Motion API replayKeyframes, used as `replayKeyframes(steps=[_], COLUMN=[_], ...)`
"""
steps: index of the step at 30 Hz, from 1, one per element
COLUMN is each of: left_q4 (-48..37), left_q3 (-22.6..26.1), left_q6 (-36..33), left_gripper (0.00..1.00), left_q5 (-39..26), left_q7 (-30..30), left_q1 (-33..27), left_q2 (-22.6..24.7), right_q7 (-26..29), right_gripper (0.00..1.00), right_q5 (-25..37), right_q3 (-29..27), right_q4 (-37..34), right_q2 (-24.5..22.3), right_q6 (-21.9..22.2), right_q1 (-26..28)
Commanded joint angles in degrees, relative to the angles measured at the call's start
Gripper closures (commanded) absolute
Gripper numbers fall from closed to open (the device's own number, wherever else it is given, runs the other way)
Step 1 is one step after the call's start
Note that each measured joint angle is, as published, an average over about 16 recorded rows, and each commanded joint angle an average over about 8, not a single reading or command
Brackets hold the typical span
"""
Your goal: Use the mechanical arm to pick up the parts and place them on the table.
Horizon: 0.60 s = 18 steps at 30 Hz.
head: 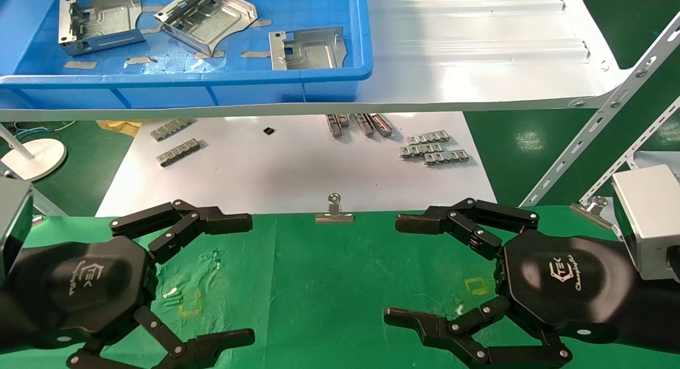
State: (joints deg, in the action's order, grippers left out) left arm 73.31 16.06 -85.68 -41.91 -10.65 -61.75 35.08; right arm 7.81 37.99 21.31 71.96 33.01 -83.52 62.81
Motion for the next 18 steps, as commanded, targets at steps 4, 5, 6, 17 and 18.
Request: replayKeyframes(steps=[4,5,6,17,18], left_q4=[0.0,0.0,0.0,0.0,0.0], left_q3=[0.0,0.0,0.0,0.0,0.0], left_q6=[0.0,0.0,0.0,0.0,0.0], left_gripper=[0.0,0.0,0.0,0.0,0.0], left_q5=[0.0,0.0,0.0,0.0,0.0], left_q7=[0.0,0.0,0.0,0.0,0.0], left_q1=[0.0,0.0,0.0,0.0,0.0], left_q2=[0.0,0.0,0.0,0.0,0.0], right_q7=[0.0,0.0,0.0,0.0,0.0], right_gripper=[0.0,0.0,0.0,0.0,0.0], right_q5=[0.0,0.0,0.0,0.0,0.0], right_q3=[0.0,0.0,0.0,0.0,0.0], right_q4=[0.0,0.0,0.0,0.0,0.0], right_q2=[0.0,0.0,0.0,0.0,0.0], right_q6=[0.0,0.0,0.0,0.0,0.0], right_q1=[0.0,0.0,0.0,0.0,0.0])
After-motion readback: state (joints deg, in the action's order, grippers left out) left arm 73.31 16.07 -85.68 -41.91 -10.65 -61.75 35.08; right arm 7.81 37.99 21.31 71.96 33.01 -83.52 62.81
